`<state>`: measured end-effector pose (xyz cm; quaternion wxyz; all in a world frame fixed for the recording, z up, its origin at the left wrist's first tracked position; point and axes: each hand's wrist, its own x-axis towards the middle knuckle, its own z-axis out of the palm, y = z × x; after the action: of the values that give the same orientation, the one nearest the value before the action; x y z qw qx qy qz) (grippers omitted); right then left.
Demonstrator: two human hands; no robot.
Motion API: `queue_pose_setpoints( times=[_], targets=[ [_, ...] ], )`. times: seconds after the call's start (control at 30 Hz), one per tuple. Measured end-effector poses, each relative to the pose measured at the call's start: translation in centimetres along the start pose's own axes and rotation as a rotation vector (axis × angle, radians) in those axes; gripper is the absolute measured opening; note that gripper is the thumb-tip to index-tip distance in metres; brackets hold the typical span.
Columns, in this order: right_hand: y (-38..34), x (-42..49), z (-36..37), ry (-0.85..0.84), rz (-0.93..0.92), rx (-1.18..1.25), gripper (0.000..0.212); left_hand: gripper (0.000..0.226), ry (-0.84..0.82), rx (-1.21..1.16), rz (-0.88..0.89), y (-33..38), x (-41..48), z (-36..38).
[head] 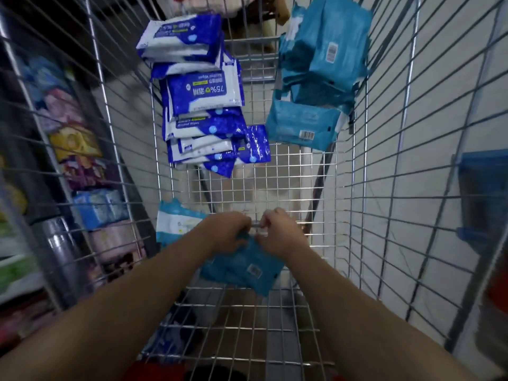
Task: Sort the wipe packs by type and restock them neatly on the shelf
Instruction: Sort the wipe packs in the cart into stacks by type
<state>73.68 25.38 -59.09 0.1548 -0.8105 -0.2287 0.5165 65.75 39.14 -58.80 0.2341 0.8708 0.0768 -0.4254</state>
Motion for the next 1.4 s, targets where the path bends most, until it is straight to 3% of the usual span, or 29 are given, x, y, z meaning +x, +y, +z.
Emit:
queue_pose_setpoints(
  times=[0.1,0.37,0.67,0.97,1.23,1.4],
  targets=[
    [-0.1,-0.6,1.4,-0.186,0.023,-0.150,0.029,0.034,0.063,-0.021,0.012,-0.1,-0.4,0.4],
    [-1.3,-1.3,2.8,-0.231,-0.100,-0.338,0.069,0.062,0.016,0.031,0.028,0.5,-2.1,0.8],
    [-1.2,-1.6,2.8,-0.247,-0.177,-0.293,0.062,0.079,-0.206,0.300,0.017,1.7,-2.3,0.5],
    [-1.0,-2.1,3.2,-0.269,-0.044,-0.245,0.065,0.087,-0.186,0.399,0.047,1.9,-1.6,1.3],
    [0.5,-3.2,4.5,-0.070,-0.100,-0.207,0.066,0.074,-0.109,0.324,0.051,1.2,-2.6,1.4],
    [1.2,-4.0,6.6,0.108,-0.027,0.162,0.060,0.074,-0.212,0.368,-0.002,2.2,-1.9,1.1]
  ],
)
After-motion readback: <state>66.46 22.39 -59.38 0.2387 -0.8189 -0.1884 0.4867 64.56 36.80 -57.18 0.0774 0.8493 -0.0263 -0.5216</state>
